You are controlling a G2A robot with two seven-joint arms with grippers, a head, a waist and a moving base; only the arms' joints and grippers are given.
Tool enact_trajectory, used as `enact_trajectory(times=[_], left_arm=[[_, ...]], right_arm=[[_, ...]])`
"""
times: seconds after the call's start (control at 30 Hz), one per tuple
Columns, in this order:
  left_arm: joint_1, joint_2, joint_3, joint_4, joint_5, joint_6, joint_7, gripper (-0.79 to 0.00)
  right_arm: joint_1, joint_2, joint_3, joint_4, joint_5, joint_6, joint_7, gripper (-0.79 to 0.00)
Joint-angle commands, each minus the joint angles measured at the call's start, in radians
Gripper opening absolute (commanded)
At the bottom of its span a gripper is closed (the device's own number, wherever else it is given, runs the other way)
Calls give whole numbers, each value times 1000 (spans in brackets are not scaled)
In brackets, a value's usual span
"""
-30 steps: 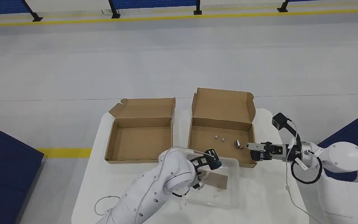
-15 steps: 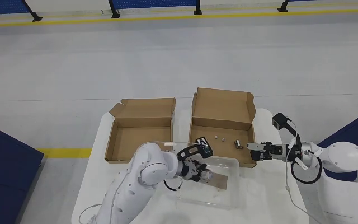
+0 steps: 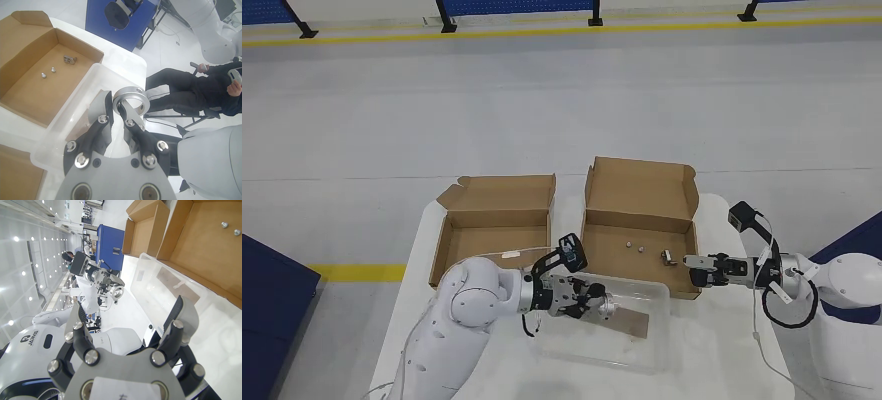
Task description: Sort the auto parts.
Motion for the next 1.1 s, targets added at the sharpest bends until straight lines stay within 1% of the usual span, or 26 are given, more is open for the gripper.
enact_trajectory(times=[0.0, 0.03, 0.07, 0.17, 0.3, 0.43, 0.53, 0.7, 0.87, 1.07], left_arm=[[0, 0, 0, 0, 0, 0, 0, -785], [12, 0, -4, 8, -29, -1, 38, -785], [20, 3, -12, 22, -54, -20, 64, -785], [37, 16, -50, 75, -163, -130, 130, -785], [43, 49, -62, 133, -251, -227, 227, -785], [56, 91, -72, 108, -385, -227, 227, -785], [71, 121, -98, 109, -474, -227, 227, -785], [97, 158, -126, 96, -593, -227, 227, -785], [103, 180, -126, 54, -700, -227, 227, -785], [103, 182, -126, 48, -703, -227, 227, -785]], right_arm=[[0, 0, 0, 0, 0, 0, 0, 0], [0, 0, 0, 0, 0, 0, 0, 0], [0, 0, 0, 0, 0, 0, 0, 0], [0, 0, 0, 0, 0, 0, 0, 0], [0, 0, 0, 0, 0, 0, 0, 0], [0, 0, 0, 0, 0, 0, 0, 0], [0, 0, 0, 0, 0, 0, 0, 0], [0, 0, 0, 0, 0, 0, 0, 0], [0, 0, 0, 0, 0, 0, 0, 0], [0, 0, 0, 0, 0, 0, 0, 0]])
